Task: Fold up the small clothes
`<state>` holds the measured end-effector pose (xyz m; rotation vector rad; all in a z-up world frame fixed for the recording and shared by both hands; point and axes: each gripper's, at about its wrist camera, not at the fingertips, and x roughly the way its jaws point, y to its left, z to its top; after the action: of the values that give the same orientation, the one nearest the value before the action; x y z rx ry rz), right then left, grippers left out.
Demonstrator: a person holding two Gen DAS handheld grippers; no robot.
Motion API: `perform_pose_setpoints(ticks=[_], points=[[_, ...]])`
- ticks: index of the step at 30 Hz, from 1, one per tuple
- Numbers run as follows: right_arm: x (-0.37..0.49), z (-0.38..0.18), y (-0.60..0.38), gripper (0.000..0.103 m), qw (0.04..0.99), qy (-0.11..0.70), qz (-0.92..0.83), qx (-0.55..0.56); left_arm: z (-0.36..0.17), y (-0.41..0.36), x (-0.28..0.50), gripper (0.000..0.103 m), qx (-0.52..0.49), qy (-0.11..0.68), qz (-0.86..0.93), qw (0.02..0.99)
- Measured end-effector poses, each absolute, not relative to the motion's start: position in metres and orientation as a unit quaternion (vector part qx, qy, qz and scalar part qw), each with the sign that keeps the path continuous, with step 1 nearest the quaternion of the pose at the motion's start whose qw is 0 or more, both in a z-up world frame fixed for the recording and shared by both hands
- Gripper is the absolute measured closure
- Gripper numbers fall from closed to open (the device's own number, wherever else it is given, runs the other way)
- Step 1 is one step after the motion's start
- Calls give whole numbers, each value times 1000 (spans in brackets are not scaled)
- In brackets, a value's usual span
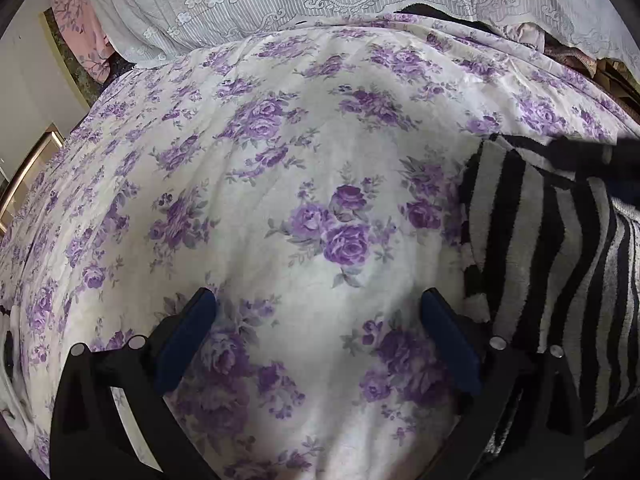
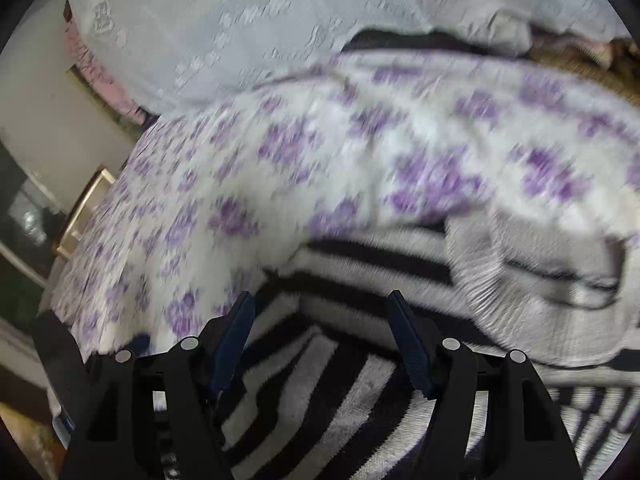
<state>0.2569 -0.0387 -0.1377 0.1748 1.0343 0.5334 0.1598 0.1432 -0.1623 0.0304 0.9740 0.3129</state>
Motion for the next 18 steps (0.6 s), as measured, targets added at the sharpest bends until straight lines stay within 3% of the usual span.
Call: perform_pose_setpoints(ticks=[2, 6, 9, 13, 15, 18], points=[[248, -142, -35, 35, 829, 484, 274, 60, -162, 143, 159, 4, 13, 465, 151, 872], [223, -137, -14, 60, 834, 457, 310, -1, -157, 148, 154, 4, 2, 459, 169, 872], [212, -125, 2, 67, 835, 428, 346, -15, -148, 158, 144, 4, -28, 443, 186, 876], [229, -132, 22, 68, 856, 425, 286, -67, -149, 159, 145, 4, -26, 445, 189, 875], [245, -151, 16, 51, 862, 444, 233, -74, -151, 155, 145, 4, -16, 446, 187, 875], [244, -143, -12, 39, 855, 453, 252, 17, -146, 145, 143, 4, 5, 431, 178, 885]])
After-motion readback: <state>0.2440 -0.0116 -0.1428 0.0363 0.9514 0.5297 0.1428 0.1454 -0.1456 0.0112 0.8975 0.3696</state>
